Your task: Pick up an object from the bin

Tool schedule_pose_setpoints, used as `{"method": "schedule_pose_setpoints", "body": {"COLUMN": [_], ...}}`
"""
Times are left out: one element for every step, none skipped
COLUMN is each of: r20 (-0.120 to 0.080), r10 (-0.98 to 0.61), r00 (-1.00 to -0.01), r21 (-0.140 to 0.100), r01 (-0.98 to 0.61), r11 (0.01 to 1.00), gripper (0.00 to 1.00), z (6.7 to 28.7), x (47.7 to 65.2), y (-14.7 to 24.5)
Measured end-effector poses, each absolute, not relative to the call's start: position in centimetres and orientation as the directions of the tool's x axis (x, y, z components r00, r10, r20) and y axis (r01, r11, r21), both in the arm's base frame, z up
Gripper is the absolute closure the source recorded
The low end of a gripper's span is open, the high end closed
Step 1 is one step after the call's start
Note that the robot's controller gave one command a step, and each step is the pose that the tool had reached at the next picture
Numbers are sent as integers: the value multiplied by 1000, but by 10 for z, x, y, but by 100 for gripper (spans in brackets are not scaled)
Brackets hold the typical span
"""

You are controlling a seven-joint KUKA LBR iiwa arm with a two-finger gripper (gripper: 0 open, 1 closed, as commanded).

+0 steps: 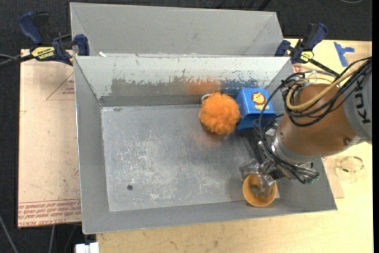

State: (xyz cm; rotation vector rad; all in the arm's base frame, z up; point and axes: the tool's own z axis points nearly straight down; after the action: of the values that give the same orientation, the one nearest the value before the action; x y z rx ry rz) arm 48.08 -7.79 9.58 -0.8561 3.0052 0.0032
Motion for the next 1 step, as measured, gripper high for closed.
{"method": "schedule_pose_setpoints", "body": {"r20": [-17], "r10": [-526], "r00": [-850], "r21": [-2], "r01": [-526], "r11": [850], "gripper": [100], "z": [96], "x": [481], "y": [-78]}}
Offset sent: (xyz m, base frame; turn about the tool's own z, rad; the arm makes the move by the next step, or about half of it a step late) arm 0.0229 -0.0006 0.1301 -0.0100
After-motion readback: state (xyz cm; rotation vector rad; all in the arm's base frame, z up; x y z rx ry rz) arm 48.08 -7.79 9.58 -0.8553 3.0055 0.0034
